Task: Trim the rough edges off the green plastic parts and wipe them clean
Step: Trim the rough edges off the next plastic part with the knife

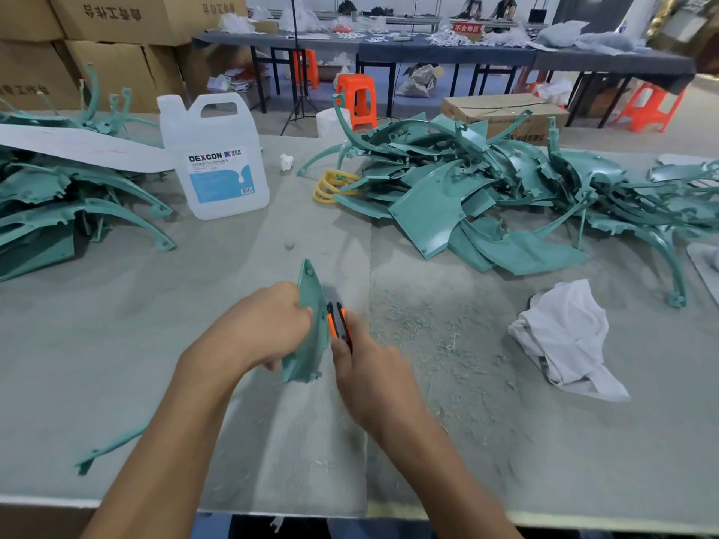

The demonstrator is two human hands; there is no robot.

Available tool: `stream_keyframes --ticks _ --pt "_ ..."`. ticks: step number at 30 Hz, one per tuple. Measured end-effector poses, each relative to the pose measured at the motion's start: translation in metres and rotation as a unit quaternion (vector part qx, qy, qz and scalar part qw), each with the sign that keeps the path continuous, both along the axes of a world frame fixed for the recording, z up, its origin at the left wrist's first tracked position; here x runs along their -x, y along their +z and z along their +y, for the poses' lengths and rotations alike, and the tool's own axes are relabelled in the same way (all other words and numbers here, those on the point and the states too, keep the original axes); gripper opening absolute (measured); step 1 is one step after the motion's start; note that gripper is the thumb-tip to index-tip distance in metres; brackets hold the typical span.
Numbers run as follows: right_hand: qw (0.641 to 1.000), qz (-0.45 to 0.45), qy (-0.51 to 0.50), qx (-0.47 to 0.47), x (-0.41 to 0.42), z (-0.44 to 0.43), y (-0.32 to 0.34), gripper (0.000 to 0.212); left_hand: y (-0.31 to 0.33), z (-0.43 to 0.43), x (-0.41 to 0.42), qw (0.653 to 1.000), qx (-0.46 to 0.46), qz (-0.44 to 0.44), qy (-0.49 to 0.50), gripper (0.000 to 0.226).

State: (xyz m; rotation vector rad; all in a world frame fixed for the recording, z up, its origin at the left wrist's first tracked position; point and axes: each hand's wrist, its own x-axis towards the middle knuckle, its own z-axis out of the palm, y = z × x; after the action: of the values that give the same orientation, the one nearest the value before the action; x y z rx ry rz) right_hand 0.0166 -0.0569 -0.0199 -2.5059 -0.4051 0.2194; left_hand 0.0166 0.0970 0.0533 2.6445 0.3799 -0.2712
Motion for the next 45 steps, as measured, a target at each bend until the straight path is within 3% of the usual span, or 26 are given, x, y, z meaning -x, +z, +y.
stream_keyframes --ticks 3,9,18,22,28,34,38,41,45 --pt "0.998 0.005 0.005 0.065 -0.002 -0.004 -0.012 0.04 0.001 -0.001 -0.001 1.0 -0.004 0.004 -0.002 0.023" --pt "0.999 0.016 0.015 0.049 -0.007 -0.01 -0.007 0.038 0.003 -0.009 0.0 0.999 -0.049 0.008 -0.015 0.02" --pt "0.987 -0.064 0.025 -0.145 -0.008 -0.021 0.044 0.032 0.003 -0.007 0.001 0.999 -0.019 0.004 -0.034 0.018" --pt "0.99 -0.035 0.038 -0.135 -0.019 -0.02 0.04 0.03 0.003 -0.003 0.002 0.999 -0.004 -0.004 -0.035 0.018" --pt "0.997 0.056 0.046 0.035 -0.027 -0.027 0.005 0.038 0.001 -0.001 0.008 0.999 -0.014 -0.005 -0.046 0.016" --pt "0.999 0.03 -0.014 0.036 -0.036 -0.038 -0.008 0.037 -0.005 0.001 0.006 0.995 -0.07 -0.009 -0.073 0.017" --pt "0.994 0.016 -0.089 -0.059 -0.035 -0.052 -0.01 0.044 -0.009 0.004 0.009 0.991 -0.106 -0.041 -0.072 0.02" --pt "0.954 0.053 -0.121 -0.271 -0.03 -0.054 -0.002 0.034 -0.011 -0.002 0.01 0.984 -0.123 -0.088 -0.09 0.026" --pt "0.917 0.068 -0.082 -0.384 -0.027 -0.048 0.021 0.031 -0.017 -0.017 0.012 0.974 -0.104 -0.154 -0.128 0.016"
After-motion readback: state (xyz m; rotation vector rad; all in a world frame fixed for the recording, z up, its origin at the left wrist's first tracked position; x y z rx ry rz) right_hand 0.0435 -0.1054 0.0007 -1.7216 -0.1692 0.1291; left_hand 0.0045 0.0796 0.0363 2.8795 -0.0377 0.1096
